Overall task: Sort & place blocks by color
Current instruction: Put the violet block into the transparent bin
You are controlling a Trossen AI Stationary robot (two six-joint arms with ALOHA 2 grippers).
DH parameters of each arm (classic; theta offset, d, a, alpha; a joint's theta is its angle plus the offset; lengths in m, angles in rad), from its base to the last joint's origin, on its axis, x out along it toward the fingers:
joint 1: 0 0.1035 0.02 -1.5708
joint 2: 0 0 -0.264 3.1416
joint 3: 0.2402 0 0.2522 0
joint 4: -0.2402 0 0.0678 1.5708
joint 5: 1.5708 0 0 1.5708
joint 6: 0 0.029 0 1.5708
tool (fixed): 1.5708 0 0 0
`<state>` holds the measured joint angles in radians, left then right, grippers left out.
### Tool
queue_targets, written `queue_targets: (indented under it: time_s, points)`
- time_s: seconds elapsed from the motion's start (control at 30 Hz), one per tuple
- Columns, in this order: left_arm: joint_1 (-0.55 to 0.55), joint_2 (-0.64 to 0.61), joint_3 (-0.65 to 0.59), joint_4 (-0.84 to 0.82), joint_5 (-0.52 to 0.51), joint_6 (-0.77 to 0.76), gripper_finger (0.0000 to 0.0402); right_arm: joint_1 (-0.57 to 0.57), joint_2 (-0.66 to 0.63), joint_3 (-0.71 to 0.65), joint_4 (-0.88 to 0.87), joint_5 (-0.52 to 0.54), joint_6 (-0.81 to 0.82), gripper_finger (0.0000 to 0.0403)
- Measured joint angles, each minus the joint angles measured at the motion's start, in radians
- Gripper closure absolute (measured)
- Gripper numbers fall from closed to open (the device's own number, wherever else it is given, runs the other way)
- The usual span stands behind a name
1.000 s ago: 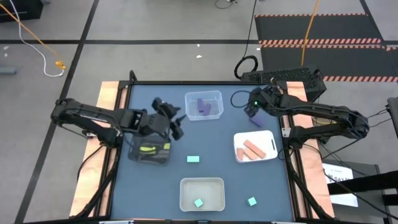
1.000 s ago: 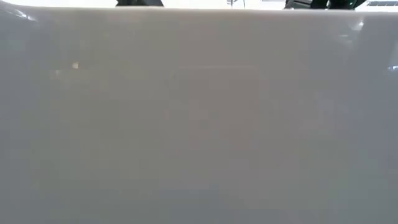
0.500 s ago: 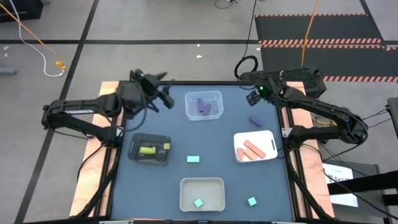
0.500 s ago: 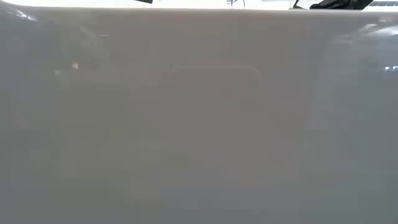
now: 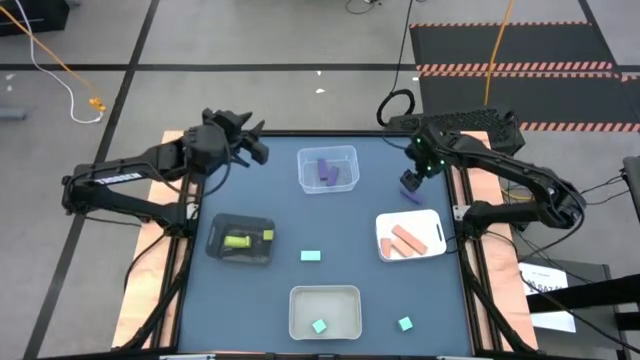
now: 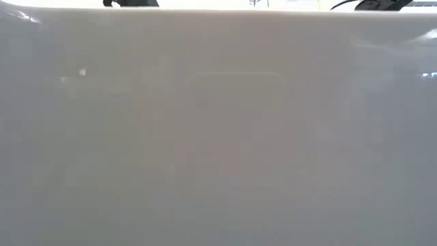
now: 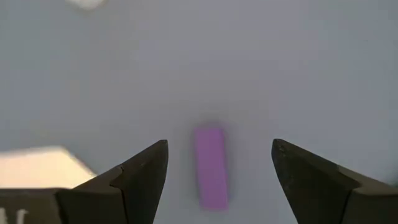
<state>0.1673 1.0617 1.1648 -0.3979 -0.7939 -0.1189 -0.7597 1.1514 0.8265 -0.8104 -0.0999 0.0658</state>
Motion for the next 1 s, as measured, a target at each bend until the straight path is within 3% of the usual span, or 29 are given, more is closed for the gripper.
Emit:
queue_targets:
  time_s: [0.2, 0.37, 0.53, 1.0]
  points:
    - [-0.013, 0.016, -0.001, -0.188, 0.002, -0.087, 0.0220, 0.003, 0.026, -0.035, -0.051, 0.022, -0.026, 0.0124]
    - [-0.013, 0.029, -0.001, -0.239, 0.031, -0.219, 0.0220, 0.004, 0.032, -0.111, -0.028, 0.017, -0.014, 0.0124]
    - [-0.015, 0.026, -0.001, -0.235, 0.096, -0.262, 0.0220, 0.009, 0.039, -0.106, -0.017, 0.018, -0.012, 0.0124]
    - [-0.019, 0.026, -0.001, -0.235, 0.098, -0.255, 0.0220, 0.010, 0.099, -0.106, 0.050, 0.016, 0.122, 0.0124]
